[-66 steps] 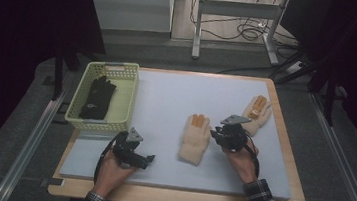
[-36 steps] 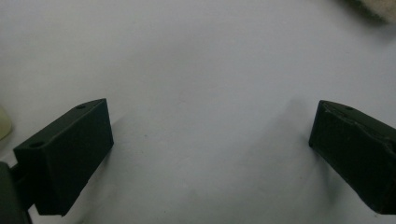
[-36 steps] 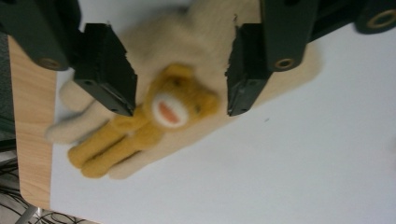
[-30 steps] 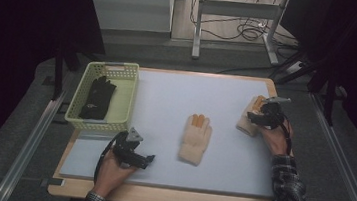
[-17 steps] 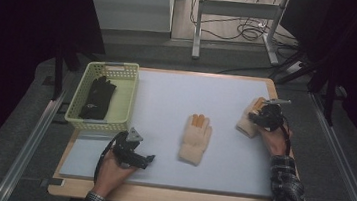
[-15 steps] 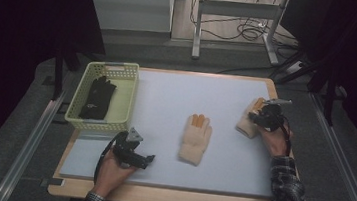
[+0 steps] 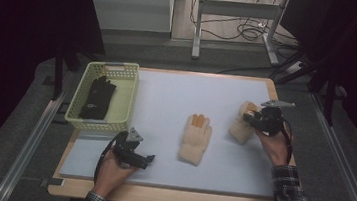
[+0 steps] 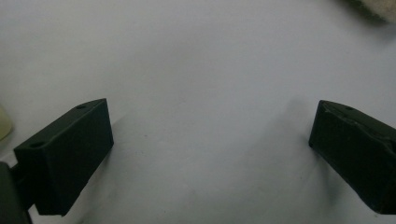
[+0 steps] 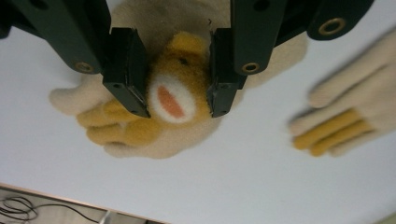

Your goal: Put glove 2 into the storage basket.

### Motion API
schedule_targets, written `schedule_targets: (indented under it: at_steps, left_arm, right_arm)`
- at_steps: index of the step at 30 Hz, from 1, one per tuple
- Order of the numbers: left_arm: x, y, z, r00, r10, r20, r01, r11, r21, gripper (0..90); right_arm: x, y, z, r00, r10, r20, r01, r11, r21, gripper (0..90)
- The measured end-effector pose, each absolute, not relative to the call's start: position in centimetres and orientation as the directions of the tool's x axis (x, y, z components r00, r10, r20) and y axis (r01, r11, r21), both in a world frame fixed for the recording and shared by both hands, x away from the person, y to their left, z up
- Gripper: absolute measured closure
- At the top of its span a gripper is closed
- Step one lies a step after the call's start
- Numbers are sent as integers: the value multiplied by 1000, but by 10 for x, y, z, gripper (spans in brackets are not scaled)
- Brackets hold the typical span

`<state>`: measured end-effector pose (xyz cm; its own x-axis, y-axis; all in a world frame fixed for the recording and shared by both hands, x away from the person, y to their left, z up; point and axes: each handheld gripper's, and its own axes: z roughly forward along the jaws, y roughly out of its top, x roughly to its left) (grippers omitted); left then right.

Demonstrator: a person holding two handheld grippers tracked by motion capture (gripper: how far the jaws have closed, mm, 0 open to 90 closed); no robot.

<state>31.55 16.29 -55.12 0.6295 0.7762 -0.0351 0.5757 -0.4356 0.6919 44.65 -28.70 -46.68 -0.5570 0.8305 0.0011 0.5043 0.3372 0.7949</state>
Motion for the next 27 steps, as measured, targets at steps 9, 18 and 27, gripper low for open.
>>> schedule_targets:
  at_steps: [9,18,27]
  left_arm:
    - [315,163,-551,629,777,-36,576,-434,693,1]
    - [316,163,-551,629,777,-34,575,-434,693,1]
    - [316,163,-551,631,775,-32,574,-438,692,2]
  right_arm:
    - [417,-260,-447,-639,768,39,462,343,818,599]
    - [393,-218,-436,-725,685,64,431,379,819,598]
    - [384,-156,-450,-794,603,79,416,443,794,595]
